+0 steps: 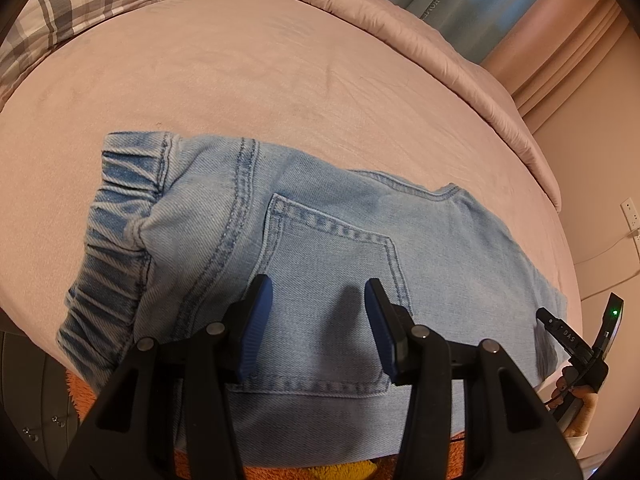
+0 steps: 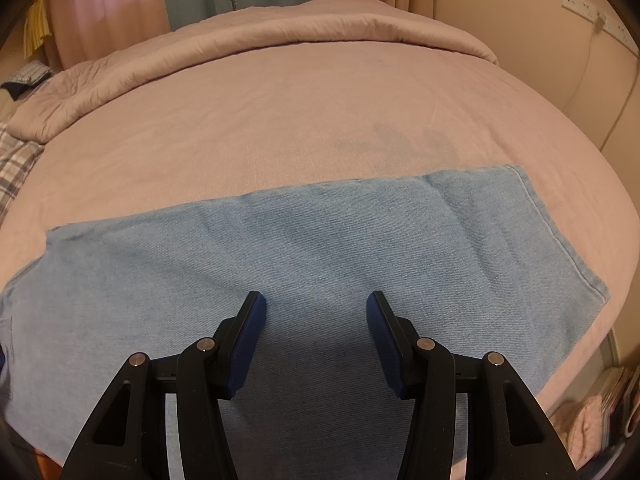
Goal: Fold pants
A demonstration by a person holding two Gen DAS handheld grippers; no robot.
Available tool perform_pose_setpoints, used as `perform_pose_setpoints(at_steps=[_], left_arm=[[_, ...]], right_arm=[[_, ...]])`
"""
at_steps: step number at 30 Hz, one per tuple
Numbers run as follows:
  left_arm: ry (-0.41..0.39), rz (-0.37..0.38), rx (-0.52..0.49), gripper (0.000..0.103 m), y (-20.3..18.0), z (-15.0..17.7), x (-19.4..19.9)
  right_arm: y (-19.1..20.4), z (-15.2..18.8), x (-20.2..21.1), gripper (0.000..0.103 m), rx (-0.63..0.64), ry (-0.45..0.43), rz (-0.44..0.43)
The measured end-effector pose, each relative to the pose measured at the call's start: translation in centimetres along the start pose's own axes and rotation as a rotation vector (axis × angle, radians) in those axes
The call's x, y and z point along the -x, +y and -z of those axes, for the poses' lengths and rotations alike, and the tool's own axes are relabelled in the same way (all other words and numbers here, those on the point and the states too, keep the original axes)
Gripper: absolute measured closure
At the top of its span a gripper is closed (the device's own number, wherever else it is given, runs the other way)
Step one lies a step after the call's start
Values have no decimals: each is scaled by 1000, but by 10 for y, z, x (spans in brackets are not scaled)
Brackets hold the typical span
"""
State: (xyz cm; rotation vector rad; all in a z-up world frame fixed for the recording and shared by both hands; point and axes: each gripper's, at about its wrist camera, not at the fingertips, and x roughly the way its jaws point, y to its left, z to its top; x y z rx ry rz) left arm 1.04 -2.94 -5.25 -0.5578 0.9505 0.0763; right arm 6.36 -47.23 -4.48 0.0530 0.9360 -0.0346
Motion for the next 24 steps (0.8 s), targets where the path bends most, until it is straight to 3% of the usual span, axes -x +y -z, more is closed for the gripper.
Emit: perform_pose_setpoints(at_steps=[3, 8, 14, 17, 24], left_arm=[[2, 1, 4, 55, 0, 0, 0], [8, 1, 18, 53, -2, -1, -2], [8, -31, -5, 44, -12, -2, -6], [6, -55, -20, 39, -17, -3, -9], [6, -94, -39, 33, -22, -4, -13]], right_arm=[[-4, -2, 2, 51, -20, -5, 18], [-30, -7, 9, 51, -77, -27, 158], [-82, -5, 15, 51, -198, -23, 195], [-109, 0, 15, 41, -257, -15, 223], [-146, -1, 16, 41, -329, -30, 229]])
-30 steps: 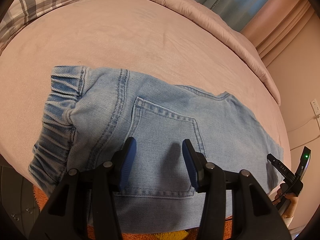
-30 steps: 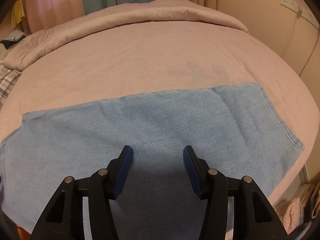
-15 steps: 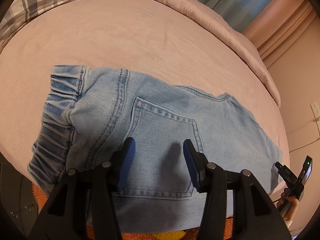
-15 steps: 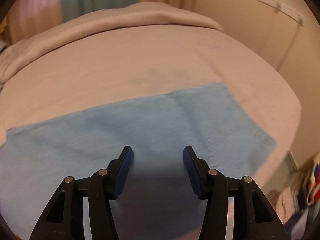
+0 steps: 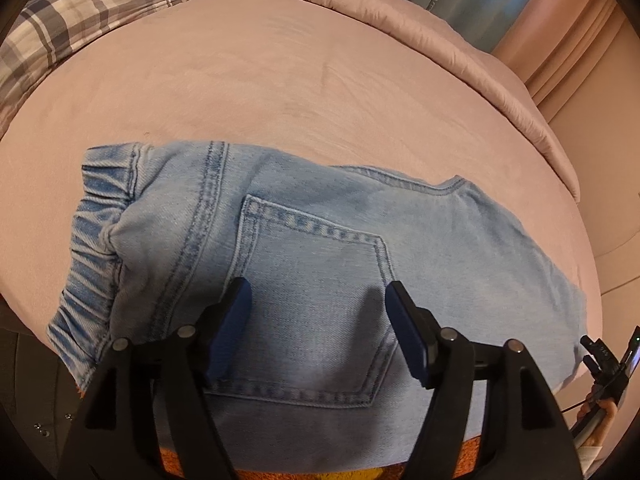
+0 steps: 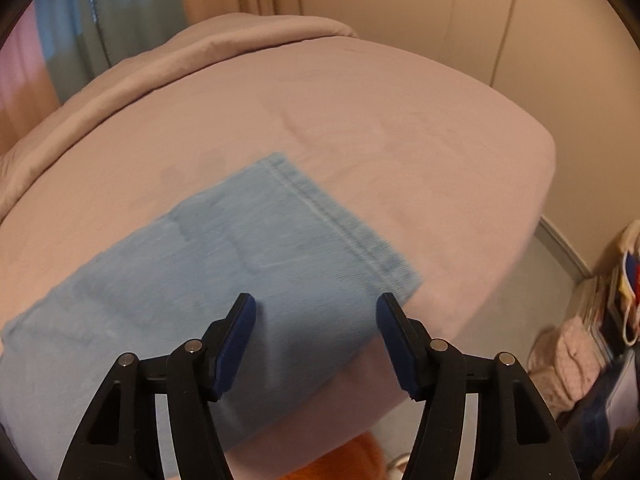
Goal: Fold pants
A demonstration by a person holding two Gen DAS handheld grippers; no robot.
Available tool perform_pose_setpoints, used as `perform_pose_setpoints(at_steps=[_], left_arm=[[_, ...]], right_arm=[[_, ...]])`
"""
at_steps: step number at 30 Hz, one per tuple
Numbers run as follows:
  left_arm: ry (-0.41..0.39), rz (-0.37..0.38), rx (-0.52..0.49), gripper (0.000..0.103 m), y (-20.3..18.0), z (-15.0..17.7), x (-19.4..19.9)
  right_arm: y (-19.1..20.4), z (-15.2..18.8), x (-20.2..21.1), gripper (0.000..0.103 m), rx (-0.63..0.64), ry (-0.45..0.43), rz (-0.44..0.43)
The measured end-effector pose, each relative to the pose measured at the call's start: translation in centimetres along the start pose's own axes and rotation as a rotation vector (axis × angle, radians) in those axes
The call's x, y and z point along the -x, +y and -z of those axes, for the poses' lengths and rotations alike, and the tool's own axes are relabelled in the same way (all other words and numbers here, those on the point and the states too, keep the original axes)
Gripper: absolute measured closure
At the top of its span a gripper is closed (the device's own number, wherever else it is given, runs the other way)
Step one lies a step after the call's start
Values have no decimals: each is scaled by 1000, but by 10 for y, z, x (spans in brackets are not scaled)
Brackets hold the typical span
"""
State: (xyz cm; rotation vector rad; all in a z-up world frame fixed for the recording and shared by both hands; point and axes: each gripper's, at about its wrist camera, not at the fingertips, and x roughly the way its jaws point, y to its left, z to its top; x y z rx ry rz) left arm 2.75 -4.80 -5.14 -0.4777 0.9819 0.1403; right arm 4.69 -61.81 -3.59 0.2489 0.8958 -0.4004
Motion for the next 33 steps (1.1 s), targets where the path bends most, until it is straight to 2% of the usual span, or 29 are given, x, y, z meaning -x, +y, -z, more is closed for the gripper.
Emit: perform_pose_setpoints(at_steps=[6, 10, 14, 17, 23, 26, 27, 29, 33], left_arm=[[12, -13, 10, 33, -3, 0, 7], [19, 57, -9, 31, -14, 8, 17], [53, 115, -67, 23, -38, 14, 16], [84, 161, -92, 18, -51, 16, 11], [109, 151, -95, 18, -54, 18, 5], [111, 146, -75, 18, -52, 18, 6], [106, 148, -71, 18, -52, 18, 7], [96, 150, -63, 18, -50, 19, 12], [82, 165, -34, 18, -42, 24, 20]], right_arm=[[-6, -6, -5, 41, -33, -6, -10], [-19, -6, 3, 41, -86, -32, 53], [-43, -8, 5, 34, -185, -35, -48], [-55, -4, 1, 34, -232, -33, -115], [-62, 4, -25, 34, -357, 47, -238], [-53, 11, -21, 34, -386, 18, -259], [-51, 13, -20, 34, -401, 16, -291], [-44, 18, -18, 37, -403, 14, -331], [-37, 16, -21, 53, -402, 14, -373]])
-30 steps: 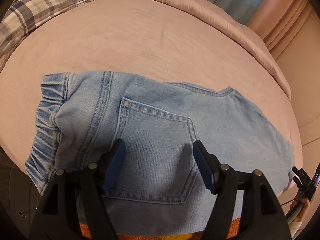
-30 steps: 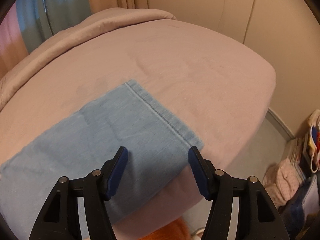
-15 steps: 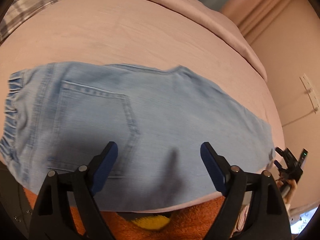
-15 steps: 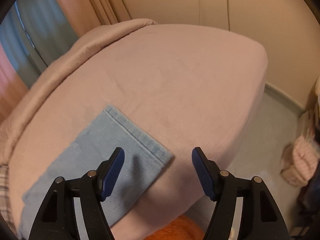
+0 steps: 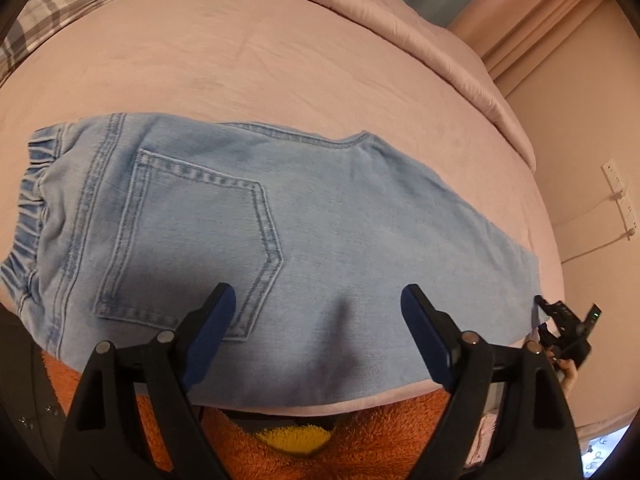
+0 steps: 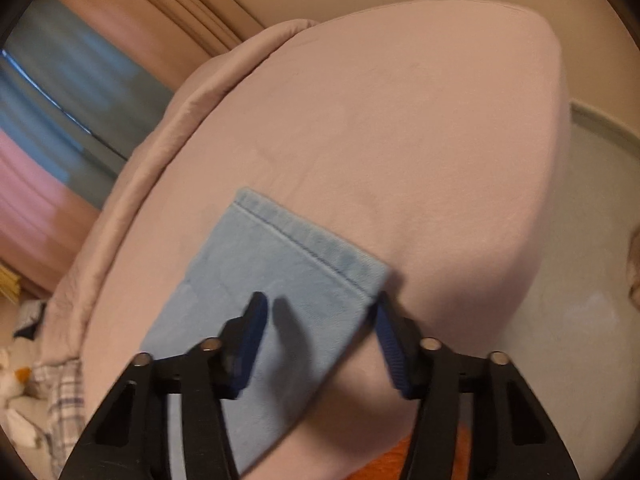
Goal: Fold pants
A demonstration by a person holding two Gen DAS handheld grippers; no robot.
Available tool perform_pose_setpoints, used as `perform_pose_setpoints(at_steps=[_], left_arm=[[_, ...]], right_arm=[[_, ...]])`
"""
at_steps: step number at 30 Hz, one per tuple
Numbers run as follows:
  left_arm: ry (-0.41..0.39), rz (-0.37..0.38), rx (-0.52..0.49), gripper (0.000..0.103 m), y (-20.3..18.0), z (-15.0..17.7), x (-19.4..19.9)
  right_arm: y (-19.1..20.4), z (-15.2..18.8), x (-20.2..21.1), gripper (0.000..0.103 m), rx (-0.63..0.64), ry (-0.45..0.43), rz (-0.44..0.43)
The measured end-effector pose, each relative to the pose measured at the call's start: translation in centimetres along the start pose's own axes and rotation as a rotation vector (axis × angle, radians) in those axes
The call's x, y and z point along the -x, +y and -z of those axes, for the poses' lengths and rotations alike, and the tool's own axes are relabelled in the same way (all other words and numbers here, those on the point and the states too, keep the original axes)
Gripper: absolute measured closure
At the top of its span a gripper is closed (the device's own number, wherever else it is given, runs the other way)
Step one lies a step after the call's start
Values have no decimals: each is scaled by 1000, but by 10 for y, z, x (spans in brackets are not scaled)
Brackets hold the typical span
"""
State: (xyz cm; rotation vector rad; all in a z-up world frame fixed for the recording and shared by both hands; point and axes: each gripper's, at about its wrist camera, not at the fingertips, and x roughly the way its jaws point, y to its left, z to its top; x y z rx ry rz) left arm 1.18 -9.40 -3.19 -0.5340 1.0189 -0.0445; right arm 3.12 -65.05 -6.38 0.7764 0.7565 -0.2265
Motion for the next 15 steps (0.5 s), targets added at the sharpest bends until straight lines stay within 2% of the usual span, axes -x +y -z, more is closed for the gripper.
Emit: perform_pose_setpoints(at_steps=[1, 3, 5, 7, 9, 12, 15], left_arm=[[-6, 4, 5, 18, 1, 1, 2], [-16, 7, 12, 18, 2, 2, 6], [-32, 9, 17, 18, 5, 3, 14], [-49, 10, 23, 18, 7, 3, 20], [-71, 7, 33, 18, 10, 2, 26], [-83, 2, 40, 18, 13, 3, 31], [-85, -2, 46, 18, 19, 5, 35]], right_arm=[[3, -3, -3, 56, 7, 4, 2], [12, -10, -12, 77, 72, -11, 44], [13, -16, -21, 86, 62, 3, 52], [22, -21, -13, 87, 70, -1, 44], [41, -20, 6, 87, 117, -48, 7], [87, -12, 38, 87, 228, -111, -100], [138, 7, 64, 87, 336, -128, -254]])
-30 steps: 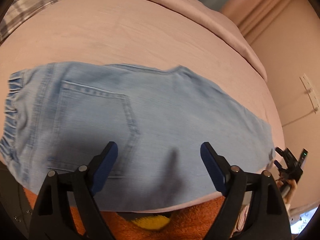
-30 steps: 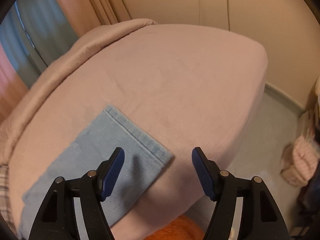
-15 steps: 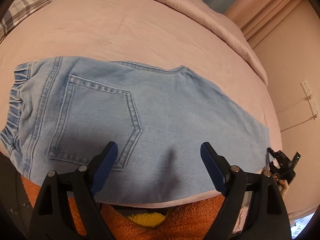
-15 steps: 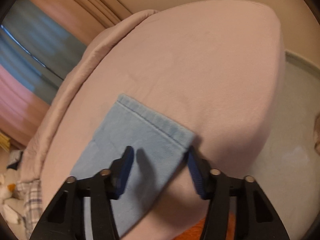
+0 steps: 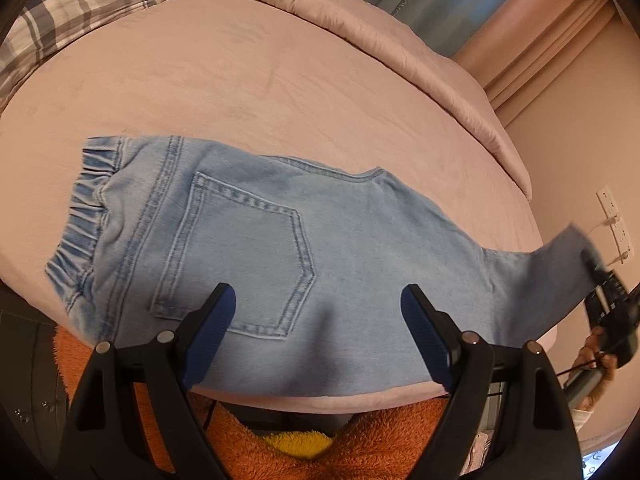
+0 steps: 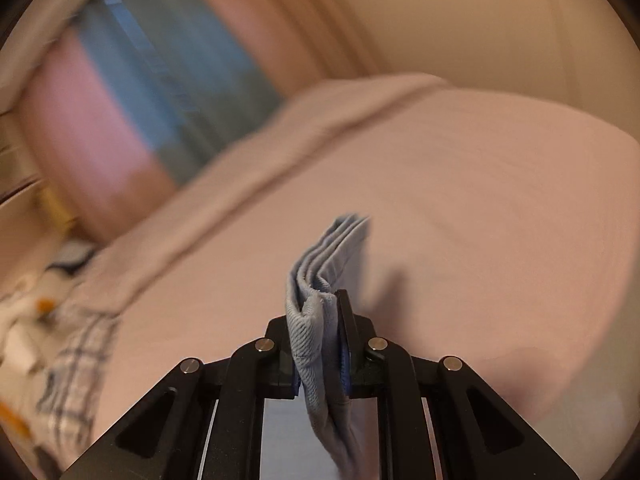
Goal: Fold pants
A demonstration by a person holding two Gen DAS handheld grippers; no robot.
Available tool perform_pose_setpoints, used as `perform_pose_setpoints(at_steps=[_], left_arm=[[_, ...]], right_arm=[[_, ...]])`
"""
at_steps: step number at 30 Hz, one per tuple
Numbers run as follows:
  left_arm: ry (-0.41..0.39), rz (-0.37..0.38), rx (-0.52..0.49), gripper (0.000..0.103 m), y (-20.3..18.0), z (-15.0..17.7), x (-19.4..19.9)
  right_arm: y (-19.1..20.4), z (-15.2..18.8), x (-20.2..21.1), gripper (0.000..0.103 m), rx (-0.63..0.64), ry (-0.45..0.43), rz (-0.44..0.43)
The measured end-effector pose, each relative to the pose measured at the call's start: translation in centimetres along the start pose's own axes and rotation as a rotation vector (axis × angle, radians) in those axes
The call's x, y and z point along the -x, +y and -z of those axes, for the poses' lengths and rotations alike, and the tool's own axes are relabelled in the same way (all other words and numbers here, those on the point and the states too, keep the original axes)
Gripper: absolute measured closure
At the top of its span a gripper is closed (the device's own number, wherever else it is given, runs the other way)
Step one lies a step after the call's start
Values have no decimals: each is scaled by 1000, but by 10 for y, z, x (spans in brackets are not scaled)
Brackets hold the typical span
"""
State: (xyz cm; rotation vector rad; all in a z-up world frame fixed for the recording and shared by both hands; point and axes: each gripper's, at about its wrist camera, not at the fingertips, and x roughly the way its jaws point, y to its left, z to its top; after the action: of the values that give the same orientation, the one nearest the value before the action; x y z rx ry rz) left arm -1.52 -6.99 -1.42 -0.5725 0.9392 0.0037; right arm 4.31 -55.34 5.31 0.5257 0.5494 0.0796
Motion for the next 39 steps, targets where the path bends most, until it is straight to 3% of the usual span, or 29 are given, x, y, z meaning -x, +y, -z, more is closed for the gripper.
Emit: perform_pose_setpoints(at_steps=[3, 8, 12, 15, 21, 25, 29, 30, 36, 39], left_arm=[[-25, -35, 7, 18, 9, 1, 8], [-46, -67, 47, 18, 24, -2, 15], [-38, -84, 54, 18, 28, -6, 14], [-34, -85, 56, 18, 28, -5, 14], [-26, -79, 49, 18, 21, -10, 6], [-21, -72, 46, 18, 19, -10, 3], [-18, -76, 39, 18, 18, -11, 1], [-17, -76, 41, 18, 18, -11, 0], [-14, -67, 40, 18, 17, -11, -3], [-9, -63, 37, 18, 16, -10, -4]], right_arm=[[56, 9, -1, 87, 108, 11, -117], [133, 47, -39, 87, 269, 161, -285], [166, 89, -85, 87, 327, 331, -316], [171, 124, -94, 87, 353, 441, -325], [169, 162, -121, 87, 407, 601, -242], [169, 159, -116, 84, 423, 600, -250], [162, 154, -107, 49, 394, 619, -309], [161, 150, -98, 46, 398, 596, -328], [155, 128, -67, 41, 388, 461, -306], [140, 114, -61, 38, 351, 401, -253]])
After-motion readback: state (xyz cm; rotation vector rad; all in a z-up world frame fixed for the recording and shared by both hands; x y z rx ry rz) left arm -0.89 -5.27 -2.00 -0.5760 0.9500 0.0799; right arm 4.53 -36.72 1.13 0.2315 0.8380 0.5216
